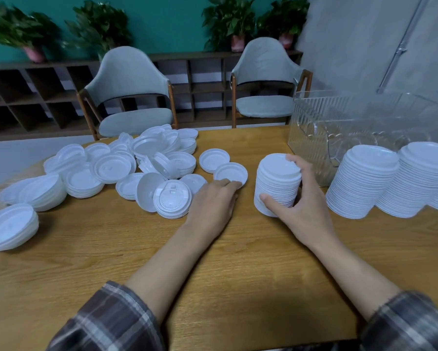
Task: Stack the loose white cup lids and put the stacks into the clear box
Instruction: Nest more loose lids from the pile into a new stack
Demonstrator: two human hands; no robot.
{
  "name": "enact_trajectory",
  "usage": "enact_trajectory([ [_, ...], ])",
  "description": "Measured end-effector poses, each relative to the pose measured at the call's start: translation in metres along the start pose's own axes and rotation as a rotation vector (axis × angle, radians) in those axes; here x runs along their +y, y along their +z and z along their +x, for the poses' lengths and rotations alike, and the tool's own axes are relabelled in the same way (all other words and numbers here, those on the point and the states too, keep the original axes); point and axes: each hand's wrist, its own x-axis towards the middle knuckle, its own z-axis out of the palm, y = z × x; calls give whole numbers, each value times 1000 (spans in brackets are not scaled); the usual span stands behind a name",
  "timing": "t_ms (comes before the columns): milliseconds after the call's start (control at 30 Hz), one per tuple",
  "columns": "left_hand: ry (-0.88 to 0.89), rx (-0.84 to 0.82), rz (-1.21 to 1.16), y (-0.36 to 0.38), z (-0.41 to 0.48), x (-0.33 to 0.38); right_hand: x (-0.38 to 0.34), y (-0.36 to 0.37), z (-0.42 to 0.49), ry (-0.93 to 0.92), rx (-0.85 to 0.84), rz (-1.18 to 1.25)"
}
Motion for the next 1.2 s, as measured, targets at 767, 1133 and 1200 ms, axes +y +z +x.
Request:
enact_trajectory([
  [767,-429,435,-995,-59,-6,18,-15,4,-5,20,-127,116],
  [1133,-398,333,-1181,-54,-2,25,-17,9,-8,-34,-222,133],
  [1200,-321,303,-1107,-49,-4,30,-17,11,-8,-56,-244,149],
])
